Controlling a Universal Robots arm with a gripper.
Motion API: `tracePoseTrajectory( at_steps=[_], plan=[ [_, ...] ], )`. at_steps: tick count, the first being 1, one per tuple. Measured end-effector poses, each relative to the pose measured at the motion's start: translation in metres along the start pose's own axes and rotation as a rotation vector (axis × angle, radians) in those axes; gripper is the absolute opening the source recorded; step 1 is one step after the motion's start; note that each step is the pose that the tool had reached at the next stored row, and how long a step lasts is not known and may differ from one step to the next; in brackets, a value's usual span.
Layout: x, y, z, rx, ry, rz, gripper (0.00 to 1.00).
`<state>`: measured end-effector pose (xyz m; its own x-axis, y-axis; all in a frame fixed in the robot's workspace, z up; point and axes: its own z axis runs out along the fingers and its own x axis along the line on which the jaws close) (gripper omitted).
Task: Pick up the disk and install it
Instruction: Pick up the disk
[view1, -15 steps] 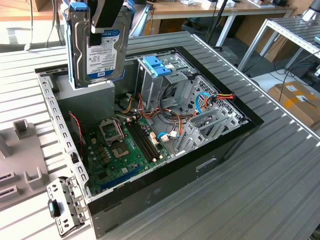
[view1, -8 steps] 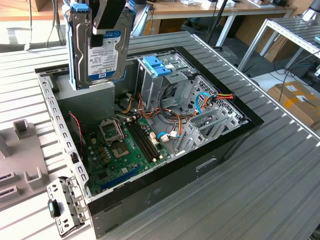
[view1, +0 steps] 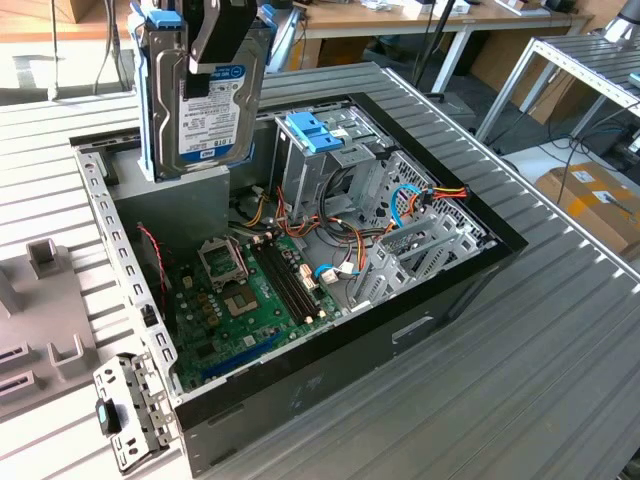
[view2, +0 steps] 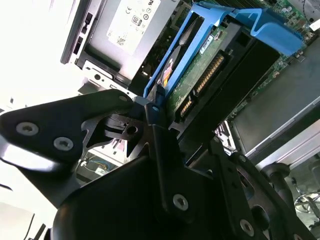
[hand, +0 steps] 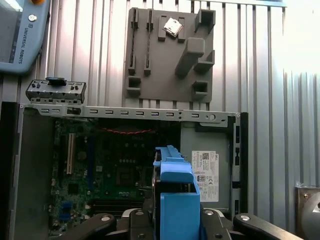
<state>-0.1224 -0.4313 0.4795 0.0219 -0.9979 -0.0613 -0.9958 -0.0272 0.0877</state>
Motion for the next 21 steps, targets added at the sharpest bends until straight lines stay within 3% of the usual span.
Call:
tracePoseTrajectory(
  at_steps=[2, 3, 21],
  plan=[
    [0.0019, 0.0000, -0.0001, 0.0005, -0.0217, -0.002, 0.36],
    [0.0030, 0.0000, -0.0001, 0.0006, -0.0257, -0.002, 0.36],
    [0.0199, -0.0003, -0.0007, 0.0005, -0.0260, -0.002, 0.36]
  ],
)
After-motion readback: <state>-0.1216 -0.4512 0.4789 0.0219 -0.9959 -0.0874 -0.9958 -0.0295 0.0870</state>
